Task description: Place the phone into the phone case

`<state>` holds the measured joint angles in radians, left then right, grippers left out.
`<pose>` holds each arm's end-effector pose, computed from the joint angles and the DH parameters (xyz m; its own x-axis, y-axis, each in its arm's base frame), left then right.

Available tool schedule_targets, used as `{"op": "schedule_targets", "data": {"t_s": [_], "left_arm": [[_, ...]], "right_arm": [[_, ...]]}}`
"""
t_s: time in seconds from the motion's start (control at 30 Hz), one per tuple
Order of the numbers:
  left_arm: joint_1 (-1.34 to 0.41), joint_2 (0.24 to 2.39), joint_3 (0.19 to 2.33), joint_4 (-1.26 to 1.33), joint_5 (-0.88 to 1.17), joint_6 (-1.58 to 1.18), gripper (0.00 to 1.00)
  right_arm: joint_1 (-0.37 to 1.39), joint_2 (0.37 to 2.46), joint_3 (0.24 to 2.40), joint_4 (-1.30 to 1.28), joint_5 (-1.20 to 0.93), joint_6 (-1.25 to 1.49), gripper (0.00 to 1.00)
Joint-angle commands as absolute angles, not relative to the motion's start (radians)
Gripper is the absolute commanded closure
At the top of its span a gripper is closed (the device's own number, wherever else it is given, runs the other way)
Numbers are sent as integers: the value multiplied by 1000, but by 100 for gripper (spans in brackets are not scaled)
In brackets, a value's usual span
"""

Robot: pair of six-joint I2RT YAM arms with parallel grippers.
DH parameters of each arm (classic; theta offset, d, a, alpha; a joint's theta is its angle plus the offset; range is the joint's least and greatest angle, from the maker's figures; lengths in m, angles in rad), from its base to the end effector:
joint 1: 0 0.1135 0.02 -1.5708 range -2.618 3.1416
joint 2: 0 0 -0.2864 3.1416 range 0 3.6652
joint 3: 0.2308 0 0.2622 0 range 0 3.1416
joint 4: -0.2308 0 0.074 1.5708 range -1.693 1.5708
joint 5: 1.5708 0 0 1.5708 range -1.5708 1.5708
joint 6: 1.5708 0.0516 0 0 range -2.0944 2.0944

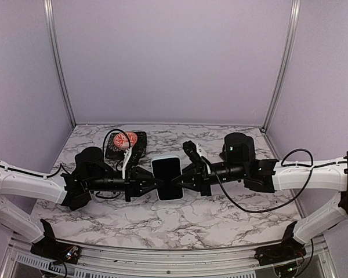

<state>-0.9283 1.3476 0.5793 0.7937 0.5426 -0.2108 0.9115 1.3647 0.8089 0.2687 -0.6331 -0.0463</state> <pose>0.1584 -0.2561 0.2616 -0.1933 -0.0408 -0.9803 0.9761 0.0934 -0.1963 0.1723 0.2722 0.2774 -0.1277 -0.2257 -0.9658 -0.9918 0.0349 0.1230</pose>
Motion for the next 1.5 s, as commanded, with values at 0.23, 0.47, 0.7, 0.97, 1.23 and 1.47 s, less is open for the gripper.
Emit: {"op": "schedule_targets", "data": {"t_s": [0.23, 0.47, 0.7, 0.97, 1.23, 1.47], "left_arm": [[-906, 1290, 547, 766, -63, -332, 1], [-897, 1260, 554, 636, -259, -320, 1], [-895, 1278, 574, 532, -364, -346, 1], [-884, 1284, 561, 467, -426, -366, 1], [-862, 1283, 560, 403, -500, -391, 1], [-842, 1311, 565, 287, -605, -497, 1]], "right_arm": [[720, 1467, 955, 144, -682, 262, 100], [592, 1703, 1046, 136, -764, 525, 100], [522, 1936, 1165, 161, -826, 605, 100], [434, 2093, 1220, 84, -795, 552, 89], [422, 2136, 1283, -88, -630, 459, 80], [422, 2037, 1166, -70, -513, 474, 69]]}}
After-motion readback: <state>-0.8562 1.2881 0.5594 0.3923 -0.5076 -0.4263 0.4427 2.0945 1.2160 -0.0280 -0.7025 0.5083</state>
